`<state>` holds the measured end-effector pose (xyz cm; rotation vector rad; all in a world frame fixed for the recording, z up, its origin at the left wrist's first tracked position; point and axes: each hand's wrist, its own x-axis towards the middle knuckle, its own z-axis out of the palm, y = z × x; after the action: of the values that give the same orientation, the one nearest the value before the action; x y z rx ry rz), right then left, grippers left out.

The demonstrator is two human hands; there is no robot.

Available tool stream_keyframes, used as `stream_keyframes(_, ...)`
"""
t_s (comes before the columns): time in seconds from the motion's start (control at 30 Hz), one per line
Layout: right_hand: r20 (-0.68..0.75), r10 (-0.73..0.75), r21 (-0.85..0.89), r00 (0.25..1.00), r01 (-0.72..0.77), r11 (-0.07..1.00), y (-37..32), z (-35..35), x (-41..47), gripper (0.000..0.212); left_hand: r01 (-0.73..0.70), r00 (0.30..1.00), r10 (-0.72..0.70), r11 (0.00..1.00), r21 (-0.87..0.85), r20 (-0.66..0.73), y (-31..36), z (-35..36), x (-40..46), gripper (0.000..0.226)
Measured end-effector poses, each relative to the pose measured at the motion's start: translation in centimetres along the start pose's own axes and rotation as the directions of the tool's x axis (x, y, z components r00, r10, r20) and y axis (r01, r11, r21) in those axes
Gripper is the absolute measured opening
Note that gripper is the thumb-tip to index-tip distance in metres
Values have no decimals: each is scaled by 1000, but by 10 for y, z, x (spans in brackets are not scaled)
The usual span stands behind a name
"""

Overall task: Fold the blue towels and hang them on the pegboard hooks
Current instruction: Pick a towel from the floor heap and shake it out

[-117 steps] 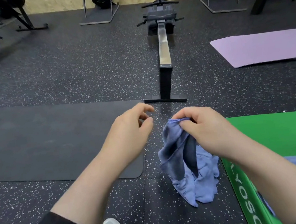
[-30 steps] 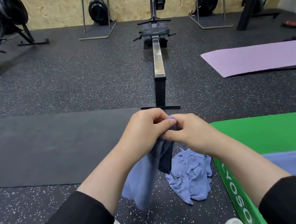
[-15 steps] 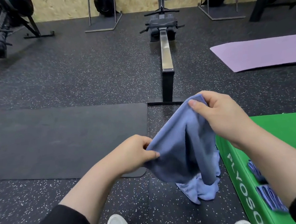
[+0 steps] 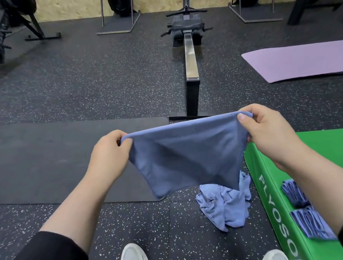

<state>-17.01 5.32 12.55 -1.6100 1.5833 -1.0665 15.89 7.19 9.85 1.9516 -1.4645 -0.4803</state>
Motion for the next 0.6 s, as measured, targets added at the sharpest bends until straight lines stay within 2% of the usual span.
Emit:
stream_keyframes(0.1, -42, -26, -77, 999, 23, 997, 0, -5, 1, 15, 72, 997, -73, 948, -311, 9, -2, 3, 2, 15)
stream_keyframes(0.3, -36, 3, -213, 999, -10, 977, 5, -9, 3, 17, 100, 992, -125, 843, -528, -12, 8, 7, 2, 15)
stream_keyframes(0.47, 49, 95, -151, 994, -87, 985, 14, -14, 5, 16, 181, 982, -174, 730, -660, 77, 12, 9, 1, 15)
stream_keyframes(0.6, 90, 165, 32, 982, -169, 985, 12, -10, 3, 20, 244, 968, -205, 663, -708, 142, 21, 18, -5, 16)
